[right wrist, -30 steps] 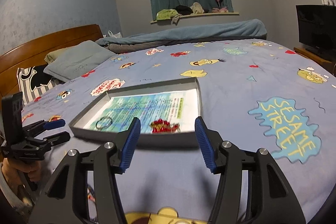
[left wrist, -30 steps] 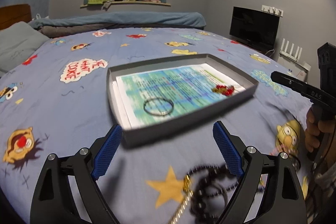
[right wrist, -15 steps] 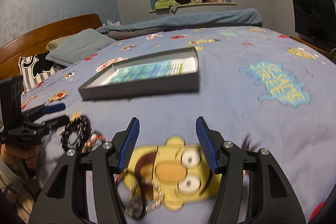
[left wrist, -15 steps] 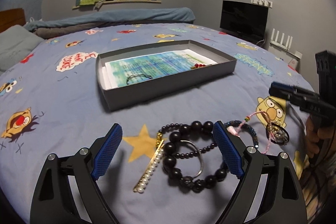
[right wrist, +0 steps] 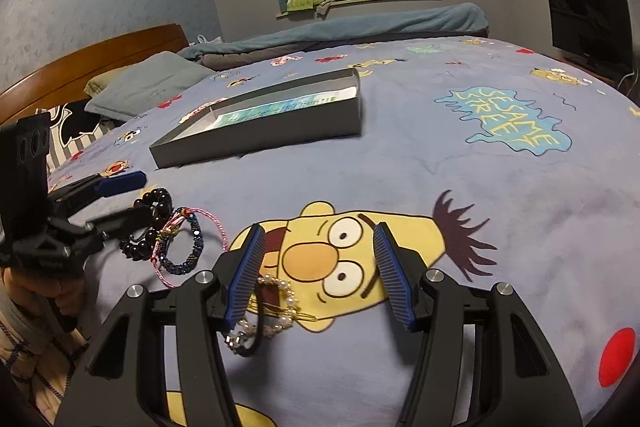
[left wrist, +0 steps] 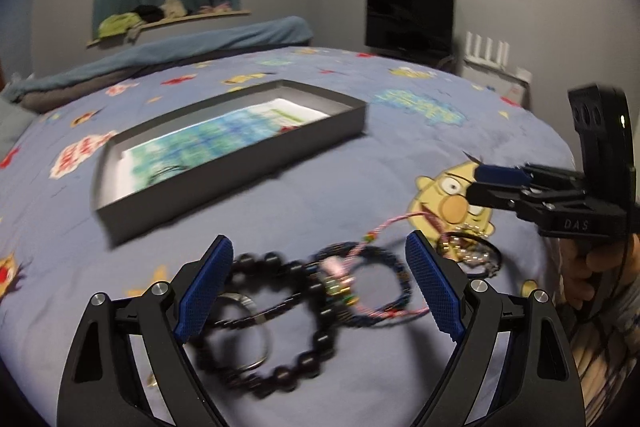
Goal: Organize jewelry
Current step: 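Grasp the pink string bracelet with the left tool while the right tool grasps the black cord band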
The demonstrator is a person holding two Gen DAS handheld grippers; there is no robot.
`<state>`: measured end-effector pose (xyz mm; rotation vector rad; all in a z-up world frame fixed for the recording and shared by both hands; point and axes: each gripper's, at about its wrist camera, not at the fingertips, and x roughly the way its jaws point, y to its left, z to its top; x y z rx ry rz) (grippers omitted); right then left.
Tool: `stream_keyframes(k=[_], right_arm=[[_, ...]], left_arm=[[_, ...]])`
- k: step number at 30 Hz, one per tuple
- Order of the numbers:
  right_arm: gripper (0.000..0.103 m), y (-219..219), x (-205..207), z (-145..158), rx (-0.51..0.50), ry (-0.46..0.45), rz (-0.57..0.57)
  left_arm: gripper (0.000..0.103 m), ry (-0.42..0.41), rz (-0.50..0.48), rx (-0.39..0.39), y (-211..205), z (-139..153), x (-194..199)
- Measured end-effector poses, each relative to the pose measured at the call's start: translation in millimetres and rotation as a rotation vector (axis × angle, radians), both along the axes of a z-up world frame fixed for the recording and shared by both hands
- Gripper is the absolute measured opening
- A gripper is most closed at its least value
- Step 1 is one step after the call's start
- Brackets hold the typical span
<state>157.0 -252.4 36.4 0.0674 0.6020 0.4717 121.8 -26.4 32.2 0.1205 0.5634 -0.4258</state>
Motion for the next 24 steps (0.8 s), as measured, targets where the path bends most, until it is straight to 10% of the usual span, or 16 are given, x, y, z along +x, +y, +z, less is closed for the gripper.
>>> stream_keyframes(k=[6,16,24], right_arm=[[0.056,-4,-2,-2,-0.004,-0.001,0.006],[0.056,2,-16,-3,-0.011,-0.022,0.081],[0.044,21,-31,-5,-0.066,-0.057,0.179]], left_arm=[[0.080,0.013,-0.046,0.091,-32,-8,13],[0.007,0.017,-0.034,0.094,-32,-6,23],[0.006,-0.061,0.038,-0.100,5,22,15]])
